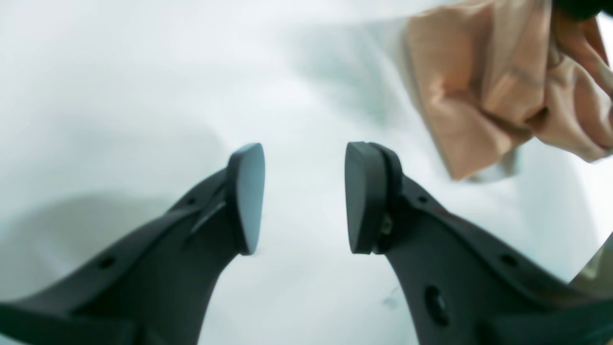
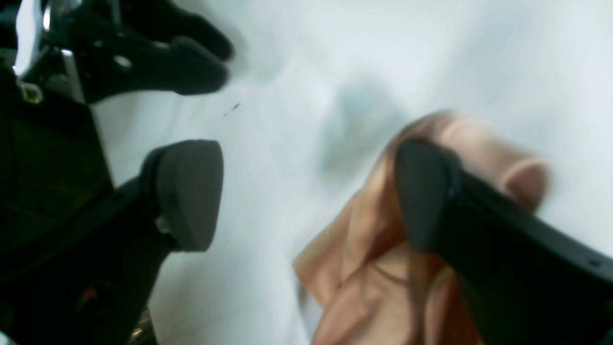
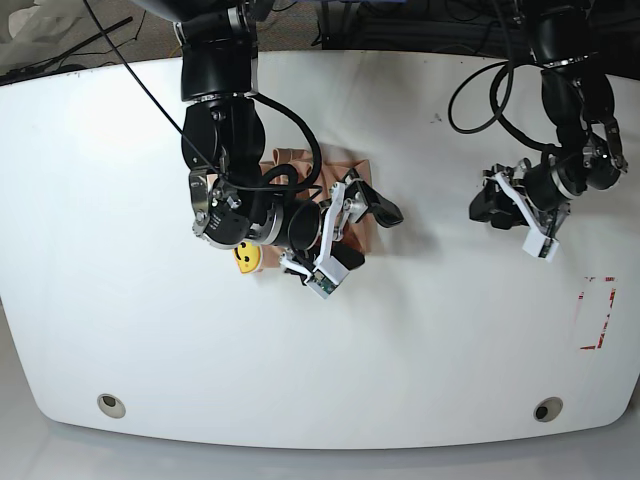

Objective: Fold the T-shirt properly

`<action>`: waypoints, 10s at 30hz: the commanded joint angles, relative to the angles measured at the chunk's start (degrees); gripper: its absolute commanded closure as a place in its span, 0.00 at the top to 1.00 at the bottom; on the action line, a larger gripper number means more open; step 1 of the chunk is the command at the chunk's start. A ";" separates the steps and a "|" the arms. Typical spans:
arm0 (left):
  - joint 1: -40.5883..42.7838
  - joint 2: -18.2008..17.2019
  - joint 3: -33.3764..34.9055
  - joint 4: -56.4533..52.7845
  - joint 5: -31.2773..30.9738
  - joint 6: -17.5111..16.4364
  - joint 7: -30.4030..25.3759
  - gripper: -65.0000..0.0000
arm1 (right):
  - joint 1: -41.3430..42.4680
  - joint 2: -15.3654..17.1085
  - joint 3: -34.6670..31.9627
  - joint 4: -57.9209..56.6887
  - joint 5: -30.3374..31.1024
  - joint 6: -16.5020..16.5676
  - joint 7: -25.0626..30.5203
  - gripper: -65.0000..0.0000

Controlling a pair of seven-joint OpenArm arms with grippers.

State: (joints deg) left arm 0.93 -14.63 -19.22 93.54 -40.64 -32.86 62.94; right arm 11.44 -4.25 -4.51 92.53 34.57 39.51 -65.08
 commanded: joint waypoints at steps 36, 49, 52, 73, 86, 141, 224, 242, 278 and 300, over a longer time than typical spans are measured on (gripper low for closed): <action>-0.62 -2.47 10.04 1.28 2.97 -0.15 -1.35 0.38 | 0.47 2.62 -1.42 -9.76 1.35 0.49 9.91 0.40; -0.45 -2.55 10.12 3.91 3.06 -0.15 -1.35 0.38 | 8.21 -0.80 -1.68 -13.28 1.96 -3.07 11.94 0.40; -0.62 -2.38 10.65 5.58 3.06 -0.15 -1.35 0.38 | 6.18 2.27 -1.60 -8.27 2.05 -2.98 10.18 0.40; -7.65 3.86 20.67 5.67 16.16 -0.15 -1.53 0.39 | -13.07 13.61 -2.92 12.39 3.89 -3.33 5.34 0.59; -5.54 6.50 30.08 6.20 16.16 -0.15 -1.53 0.39 | 0.03 17.31 7.72 2.90 -5.51 -2.89 5.43 0.55; -1.50 6.85 38.26 5.06 20.99 -6.39 -1.53 0.39 | 10.23 22.58 8.69 -33.06 -25.73 0.49 34.09 0.53; -1.24 11.60 16.54 7.87 20.73 4.42 -2.76 0.44 | 14.62 6.76 14.84 -24.36 -0.24 0.49 0.07 0.45; -13.63 14.24 16.45 -9.98 20.64 11.46 -10.94 0.76 | 12.16 7.11 14.93 -23.74 -0.32 0.49 1.74 0.45; -27.17 16.79 18.12 -25.98 20.56 7.94 -16.21 0.09 | 12.16 7.11 15.11 -23.74 -0.32 0.49 1.91 0.45; -20.49 11.25 18.39 -21.58 20.91 8.20 -14.01 0.63 | 16.12 7.55 14.84 -27.26 -5.86 0.49 8.42 0.90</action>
State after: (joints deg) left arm -18.24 -3.36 -0.84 72.27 -18.92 -24.47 50.68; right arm 25.23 3.07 10.28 67.42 28.38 39.66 -58.78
